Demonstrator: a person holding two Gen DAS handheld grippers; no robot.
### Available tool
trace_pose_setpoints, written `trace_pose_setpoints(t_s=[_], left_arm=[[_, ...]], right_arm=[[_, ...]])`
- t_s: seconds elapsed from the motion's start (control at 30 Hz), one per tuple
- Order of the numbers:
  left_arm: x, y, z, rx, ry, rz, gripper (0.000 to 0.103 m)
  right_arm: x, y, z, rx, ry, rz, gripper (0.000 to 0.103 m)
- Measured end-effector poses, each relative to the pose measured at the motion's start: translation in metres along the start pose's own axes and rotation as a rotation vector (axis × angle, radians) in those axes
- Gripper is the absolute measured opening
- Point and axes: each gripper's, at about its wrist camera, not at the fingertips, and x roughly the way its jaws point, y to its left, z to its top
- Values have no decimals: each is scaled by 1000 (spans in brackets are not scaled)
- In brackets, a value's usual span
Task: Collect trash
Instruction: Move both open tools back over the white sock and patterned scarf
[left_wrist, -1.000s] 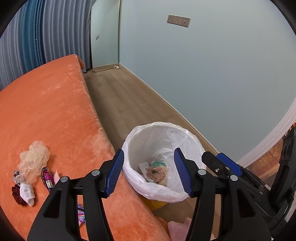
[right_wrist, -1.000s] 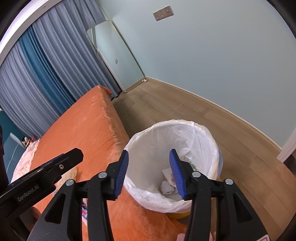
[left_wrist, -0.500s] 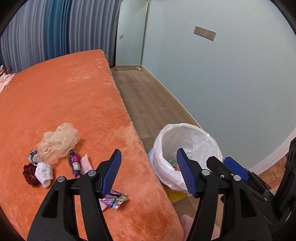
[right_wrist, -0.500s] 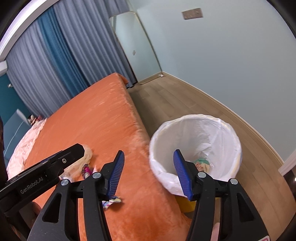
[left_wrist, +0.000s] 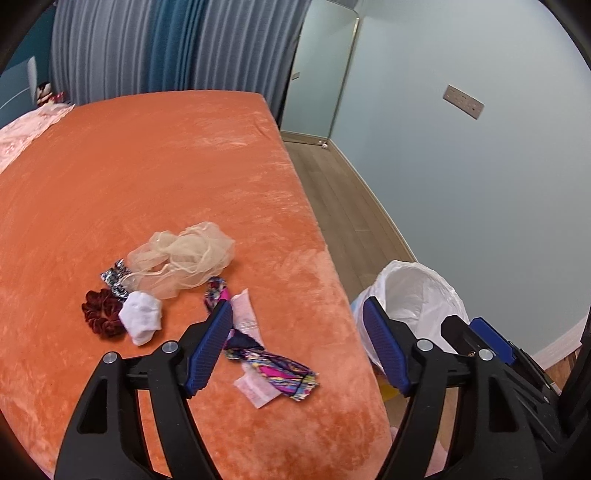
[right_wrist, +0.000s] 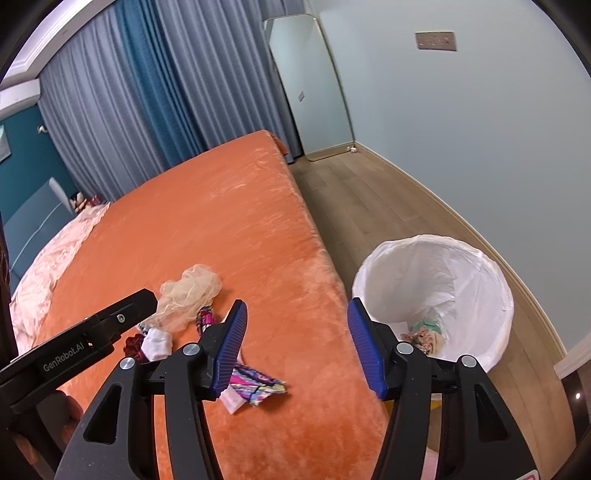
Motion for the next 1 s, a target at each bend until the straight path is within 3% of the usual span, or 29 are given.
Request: trace_pose_setpoints(t_s=[0.57,1.0], left_arm=[[8,113,-23,-162,43,151,70],[56,190,-47,-277,158,212,72]], right_arm=[[49,77,-30,-141,123,40,56],[124,112,-65,-214,266,29,56]])
